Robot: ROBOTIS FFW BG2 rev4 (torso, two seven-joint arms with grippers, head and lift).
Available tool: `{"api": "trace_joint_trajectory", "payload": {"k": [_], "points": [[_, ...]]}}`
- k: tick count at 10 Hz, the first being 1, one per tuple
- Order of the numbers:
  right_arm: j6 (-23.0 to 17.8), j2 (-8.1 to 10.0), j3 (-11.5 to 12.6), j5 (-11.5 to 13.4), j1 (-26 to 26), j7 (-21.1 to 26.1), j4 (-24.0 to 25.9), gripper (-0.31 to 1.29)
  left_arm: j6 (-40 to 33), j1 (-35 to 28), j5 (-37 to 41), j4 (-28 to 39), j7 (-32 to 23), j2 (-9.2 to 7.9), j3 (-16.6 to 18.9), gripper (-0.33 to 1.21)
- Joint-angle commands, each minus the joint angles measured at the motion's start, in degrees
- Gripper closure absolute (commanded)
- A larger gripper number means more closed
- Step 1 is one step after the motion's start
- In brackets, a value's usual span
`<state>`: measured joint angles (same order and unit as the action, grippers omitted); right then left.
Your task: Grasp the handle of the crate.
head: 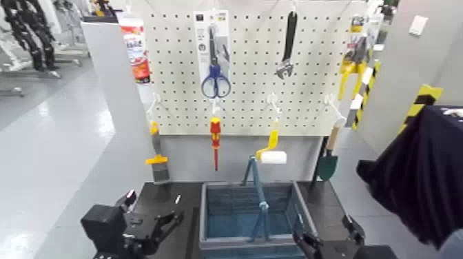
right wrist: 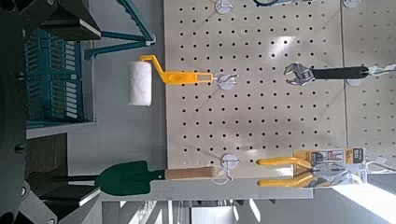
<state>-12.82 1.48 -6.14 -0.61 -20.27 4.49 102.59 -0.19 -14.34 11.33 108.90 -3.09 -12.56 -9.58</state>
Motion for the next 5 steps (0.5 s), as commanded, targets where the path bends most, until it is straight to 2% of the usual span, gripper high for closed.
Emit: {"api": "trace_joint_trajectory", "payload": {"k": [1,5], "points": [[0.34,0.02,-0.02,0.26,0.05,0.0,0.15,0.14,-0.07,0.1,0.0,-0.27,0.1,-0.01,-0.08,0.1],[0.34,0.1,-0.02,0.26,0.14,0.0,0.15,0.14,1.77,1.42,3.34,-0.88,1.25,0.16,0.44,0.1]]}}
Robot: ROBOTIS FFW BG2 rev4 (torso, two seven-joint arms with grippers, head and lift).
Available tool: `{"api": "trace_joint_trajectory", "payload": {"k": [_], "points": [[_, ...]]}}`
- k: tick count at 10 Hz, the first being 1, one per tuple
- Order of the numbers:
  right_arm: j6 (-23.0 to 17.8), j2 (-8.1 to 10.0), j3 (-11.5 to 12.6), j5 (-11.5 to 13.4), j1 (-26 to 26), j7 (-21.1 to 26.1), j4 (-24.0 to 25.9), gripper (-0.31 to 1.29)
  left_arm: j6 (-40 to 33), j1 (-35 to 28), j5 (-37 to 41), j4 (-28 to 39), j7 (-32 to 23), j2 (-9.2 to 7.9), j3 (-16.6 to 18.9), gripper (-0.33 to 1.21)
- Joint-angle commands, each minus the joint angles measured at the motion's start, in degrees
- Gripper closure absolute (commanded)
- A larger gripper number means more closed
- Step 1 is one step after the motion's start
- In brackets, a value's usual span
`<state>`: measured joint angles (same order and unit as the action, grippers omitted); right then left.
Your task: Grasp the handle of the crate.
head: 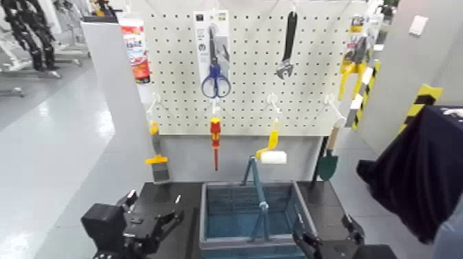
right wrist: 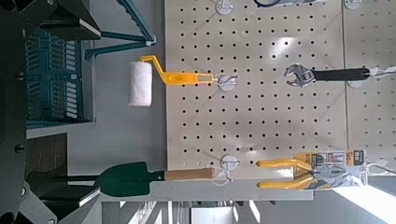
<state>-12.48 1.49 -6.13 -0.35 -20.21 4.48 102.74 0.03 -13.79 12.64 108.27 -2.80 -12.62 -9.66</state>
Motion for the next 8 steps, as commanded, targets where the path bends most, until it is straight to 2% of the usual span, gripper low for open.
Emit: {"api": "trace_joint_trajectory", "payload": {"k": [1,3,5,8], "points": [[0.09,0.09,-0.11,0.0,0.09,0.0,0.0,0.14,4.01,1.66,4.5,-0.34,3.07,1.02,1.66,0.1],[0.09,0.09,-0.11,0.0,0.09,0.0,0.0,0.14,9.9,4.12,9.33,-1.14,9.04,2.77,4.47,0.1],[0.0,0.0,-0.2,0.0,0.09,0.0,-0.09,0.14,14.91,6.58,16.54,-2.1,10.1,1.98,4.65,0.1],[0.0,0.0,-0.37,-0.09,0.09,0.0,-0.26,0.14,21.77,13.0,29.2,-6.94,11.94,0.31,3.07,0.1]]}}
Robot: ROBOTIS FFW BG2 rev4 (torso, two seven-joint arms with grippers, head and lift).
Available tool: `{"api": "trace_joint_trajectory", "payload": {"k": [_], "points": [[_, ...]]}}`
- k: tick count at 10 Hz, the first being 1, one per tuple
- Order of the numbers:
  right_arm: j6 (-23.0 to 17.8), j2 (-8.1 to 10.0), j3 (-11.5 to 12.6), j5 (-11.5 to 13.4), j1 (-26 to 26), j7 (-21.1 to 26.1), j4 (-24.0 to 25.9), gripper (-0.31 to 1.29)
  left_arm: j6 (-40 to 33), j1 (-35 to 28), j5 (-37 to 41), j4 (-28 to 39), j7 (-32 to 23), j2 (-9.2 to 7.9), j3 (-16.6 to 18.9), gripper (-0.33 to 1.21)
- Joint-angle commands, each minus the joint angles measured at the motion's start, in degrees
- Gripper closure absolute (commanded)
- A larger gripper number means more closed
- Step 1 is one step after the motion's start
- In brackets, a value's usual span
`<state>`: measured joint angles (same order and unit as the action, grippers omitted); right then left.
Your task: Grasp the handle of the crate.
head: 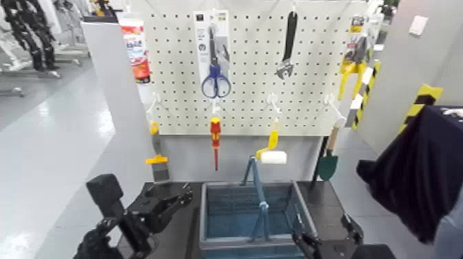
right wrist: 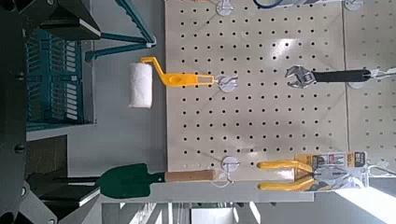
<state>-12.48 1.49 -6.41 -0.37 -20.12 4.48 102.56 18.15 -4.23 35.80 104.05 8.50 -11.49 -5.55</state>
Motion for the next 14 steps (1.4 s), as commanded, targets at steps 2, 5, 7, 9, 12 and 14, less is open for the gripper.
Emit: {"api": "trace_joint_trajectory", "payload": {"k": [2,5,7,9,12,14], "points": [[-0.09,0.0,-0.18,-0.07,0.0,0.0,-0.25,0.14,8.22,7.13,12.54,-5.7,1.26,-2.31,-2.62,0.1],[-0.18,-0.09,-0.36,-0.24,0.17,0.0,-0.52,0.14,13.93,14.52,22.65,-12.56,4.24,-5.03,-7.28,0.1],[-0.35,-0.18,-0.45,-0.33,0.17,0.0,-0.78,0.14,16.3,18.38,31.35,-17.48,6.44,-6.18,-9.83,0.1],[-0.62,-0.18,-0.54,-0.51,0.26,0.0,-0.96,0.14,17.36,22.43,37.24,-22.84,9.08,-6.44,-12.73,0.1],[-1.14,-0.26,-0.71,-0.77,0.35,0.0,-1.13,0.14,18.76,29.55,41.54,-31.19,13.56,-5.83,-18.35,0.1],[-1.76,-0.26,-0.98,-1.03,0.61,0.0,-1.57,0.14,19.56,32.18,44.44,-35.14,14.97,-5.12,-20.55,0.1]]}}
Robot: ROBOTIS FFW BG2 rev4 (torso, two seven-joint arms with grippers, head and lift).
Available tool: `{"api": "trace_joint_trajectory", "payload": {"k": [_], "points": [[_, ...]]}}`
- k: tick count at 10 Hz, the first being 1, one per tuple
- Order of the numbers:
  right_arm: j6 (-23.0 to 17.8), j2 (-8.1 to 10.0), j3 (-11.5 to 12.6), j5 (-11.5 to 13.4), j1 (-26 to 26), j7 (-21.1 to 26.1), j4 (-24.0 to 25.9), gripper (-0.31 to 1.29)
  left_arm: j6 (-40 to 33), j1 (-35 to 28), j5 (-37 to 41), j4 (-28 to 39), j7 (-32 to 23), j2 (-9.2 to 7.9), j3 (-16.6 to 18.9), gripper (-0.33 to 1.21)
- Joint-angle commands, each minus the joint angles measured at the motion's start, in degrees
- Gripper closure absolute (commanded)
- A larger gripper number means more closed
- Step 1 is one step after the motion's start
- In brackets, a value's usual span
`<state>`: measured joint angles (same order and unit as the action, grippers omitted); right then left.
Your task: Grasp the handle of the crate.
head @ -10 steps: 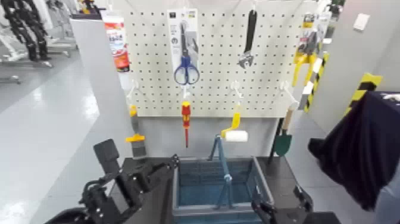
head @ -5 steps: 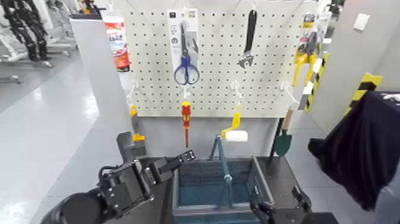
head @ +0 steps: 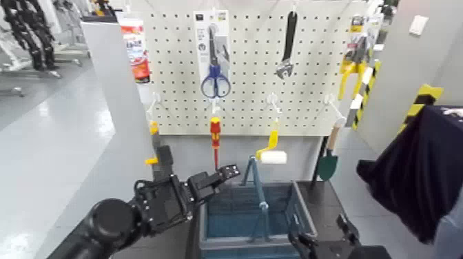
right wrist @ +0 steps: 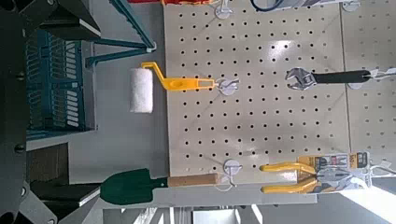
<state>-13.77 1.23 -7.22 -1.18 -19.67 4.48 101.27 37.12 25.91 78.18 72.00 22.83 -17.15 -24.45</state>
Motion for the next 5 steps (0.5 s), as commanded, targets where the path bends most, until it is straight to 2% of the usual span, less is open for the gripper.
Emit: {"api": "trace_joint_trajectory", "payload": {"k": [1,5], "points": [[-0.64,0.0,-0.25,-0.31,0.16,0.0,-0.37,0.14,1.56,3.09,3.99,-4.68,0.99,0.8,-2.35,0.1],[-1.08,0.09,-0.6,-0.58,0.42,0.0,-0.72,0.14,3.14,5.55,11.11,-9.51,1.96,1.68,-5.61,0.1]]}}
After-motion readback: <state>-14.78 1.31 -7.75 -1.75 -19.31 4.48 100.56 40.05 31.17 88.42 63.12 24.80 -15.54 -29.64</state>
